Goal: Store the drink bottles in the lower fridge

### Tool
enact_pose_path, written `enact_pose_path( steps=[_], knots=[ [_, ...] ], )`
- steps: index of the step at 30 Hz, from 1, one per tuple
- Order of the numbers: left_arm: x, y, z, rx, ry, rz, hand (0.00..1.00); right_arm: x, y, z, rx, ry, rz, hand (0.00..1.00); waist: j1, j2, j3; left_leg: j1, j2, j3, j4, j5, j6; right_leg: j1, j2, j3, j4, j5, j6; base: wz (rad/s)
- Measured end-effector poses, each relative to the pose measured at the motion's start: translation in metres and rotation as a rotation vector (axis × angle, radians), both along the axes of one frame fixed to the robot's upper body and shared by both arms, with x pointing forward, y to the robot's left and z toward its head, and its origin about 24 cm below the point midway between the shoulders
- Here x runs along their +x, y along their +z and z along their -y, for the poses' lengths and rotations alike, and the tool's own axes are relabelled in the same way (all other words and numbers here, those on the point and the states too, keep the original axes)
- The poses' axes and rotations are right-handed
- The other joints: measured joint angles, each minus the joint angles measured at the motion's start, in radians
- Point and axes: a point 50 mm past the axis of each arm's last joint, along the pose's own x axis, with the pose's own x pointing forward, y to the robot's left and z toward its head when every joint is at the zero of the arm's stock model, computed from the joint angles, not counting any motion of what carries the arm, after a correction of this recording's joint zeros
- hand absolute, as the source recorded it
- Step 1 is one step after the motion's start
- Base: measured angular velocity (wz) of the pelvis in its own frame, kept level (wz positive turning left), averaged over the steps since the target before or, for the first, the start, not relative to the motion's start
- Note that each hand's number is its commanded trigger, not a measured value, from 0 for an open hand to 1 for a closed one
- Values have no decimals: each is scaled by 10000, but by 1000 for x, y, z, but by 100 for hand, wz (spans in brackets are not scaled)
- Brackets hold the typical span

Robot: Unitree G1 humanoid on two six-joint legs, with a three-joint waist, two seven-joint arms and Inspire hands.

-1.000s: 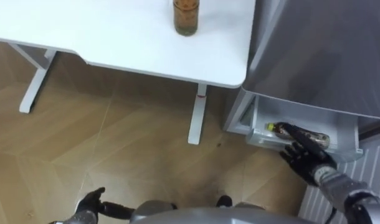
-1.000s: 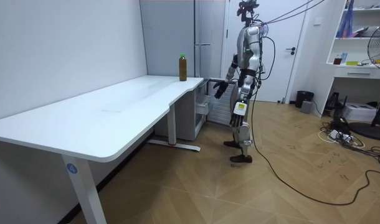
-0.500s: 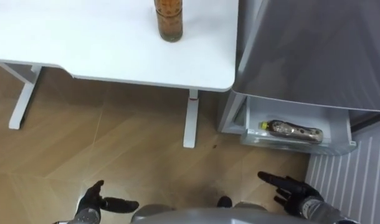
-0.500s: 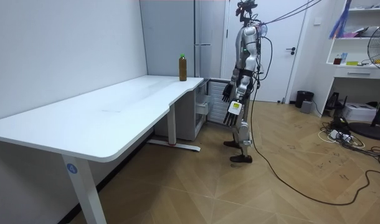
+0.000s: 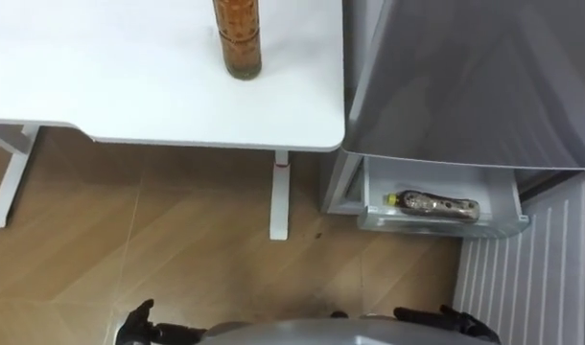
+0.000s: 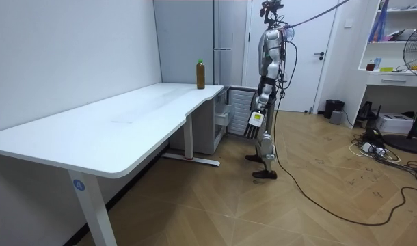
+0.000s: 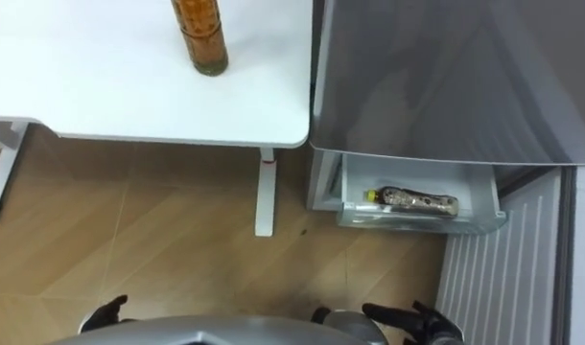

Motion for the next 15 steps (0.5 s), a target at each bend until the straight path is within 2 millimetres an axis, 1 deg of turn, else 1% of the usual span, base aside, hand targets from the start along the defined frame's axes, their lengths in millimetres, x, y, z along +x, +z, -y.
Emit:
enact_pose_path(
  steps=[5,7,8,9,12,15],
  knots=[
    [4,0,1,-57,47,-8,0,-1,0,-1,48,-70,13,0,-20,10,4,110,16,3,0,-87,12,32,68,196,15,4,-3,-12],
    [5,0,2,-144,315,70,0,0,-1,-3,77,-70,34,0,-115,-17,-13,112,29,9,4,-106,13,26,89,232,8,11,-10,-6],
    [5,0,1,-219,582,132,0,1,-1,-4,107,-92,57,0,-194,-24,-23,114,34,9,3,-108,11,26,96,236,7,11,-10,0],
    [4,0,1,-268,766,173,0,1,-1,-4,125,-114,68,0,-201,-32,-27,115,34,9,4,-108,11,27,100,242,1,11,-10,-4],
    [3,-1,1,-545,2038,482,0,-1,-1,-4,164,-232,78,0,-186,-27,-23,181,35,26,1,-110,9,34,137,359,-1,12,-11,-10],
    [5,1,-4,-544,3167,851,0,0,-1,-4,132,-10,88,0,-202,-22,-23,274,45,50,1,-131,-1,109,155,367,0,9,-10,-7]
  ],
)
